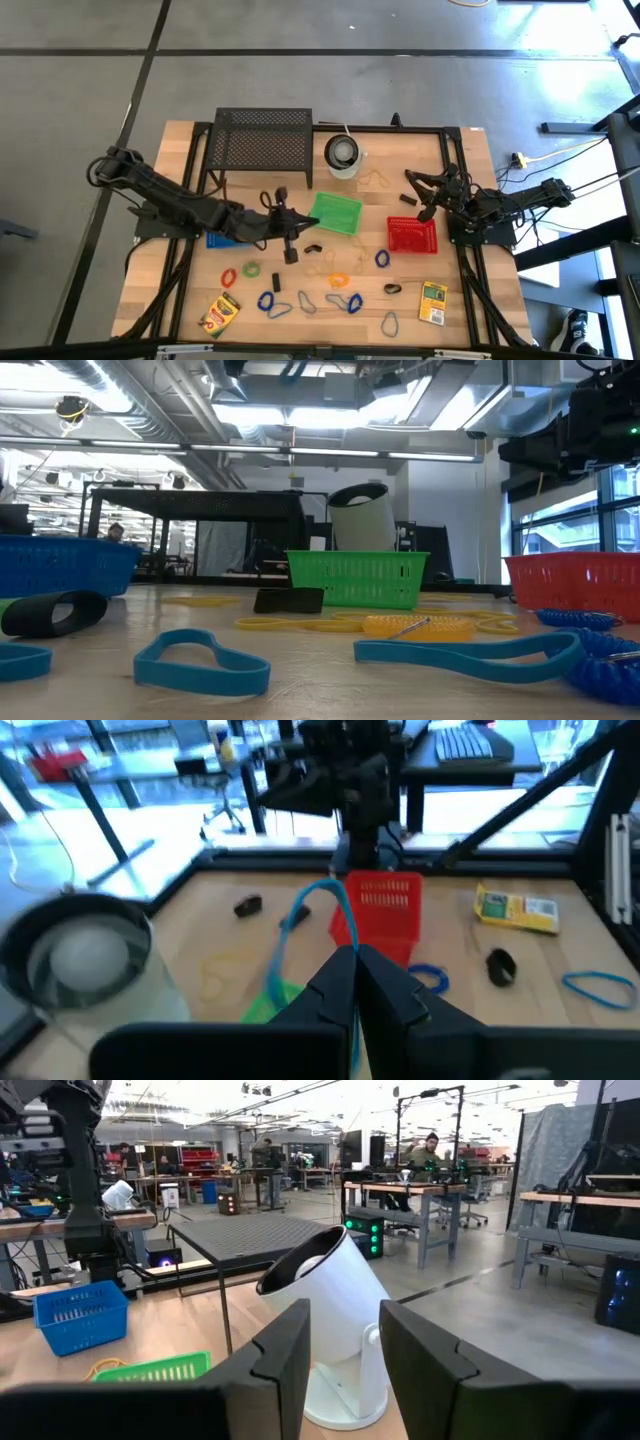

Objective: Pick & Place Office Desk Supplies
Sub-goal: Put the blue rubber band into the blue bin

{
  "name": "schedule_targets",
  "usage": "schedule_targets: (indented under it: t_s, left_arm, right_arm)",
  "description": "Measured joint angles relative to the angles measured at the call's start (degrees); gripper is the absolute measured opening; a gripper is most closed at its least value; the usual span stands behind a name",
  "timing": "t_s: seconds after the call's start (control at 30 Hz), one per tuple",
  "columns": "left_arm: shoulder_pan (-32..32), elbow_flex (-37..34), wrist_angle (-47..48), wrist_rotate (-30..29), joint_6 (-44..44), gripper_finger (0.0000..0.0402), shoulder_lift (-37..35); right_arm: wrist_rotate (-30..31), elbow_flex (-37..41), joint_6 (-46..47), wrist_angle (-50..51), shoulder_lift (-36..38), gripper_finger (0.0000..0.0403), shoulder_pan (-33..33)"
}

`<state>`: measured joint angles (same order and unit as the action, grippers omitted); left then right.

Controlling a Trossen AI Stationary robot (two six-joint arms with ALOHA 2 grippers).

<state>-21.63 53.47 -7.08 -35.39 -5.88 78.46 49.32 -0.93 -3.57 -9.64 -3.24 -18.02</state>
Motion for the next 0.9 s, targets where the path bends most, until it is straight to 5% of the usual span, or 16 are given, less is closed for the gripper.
schedule_targets:
  t_s: [0.17, 0.37, 0.6, 0.9]
  left_arm:
    - [-1.3, 0.0, 9.1, 0.0, -9.0, 0.0002, -1.6]
    - [-1.7, 0.0, 33.1, 1.1, -26.4, 0.0006, -7.0]
    - [-2.2, -0.9, 63.1, 11.1, -51.8, 0.0004, -11.0]
    - [-3.1, -12.3, 65.8, 19.0, -65.4, 0.0002, -11.1]
  right_arm:
    - [0.0, 0.0, 0.0, 0.0, 0.0, 0.0123, 0.0]
    - [0.0, 0.0, 0.1, 0.0, 0.0, 0.0123, 0.0]
    - [0.0, 0.0, 0.1, 0.0, 0.0, 0.0123, 0.0]
    - [0.0, 0.0, 0.1, -0.1, 0.0, 0.0123, 0.0]
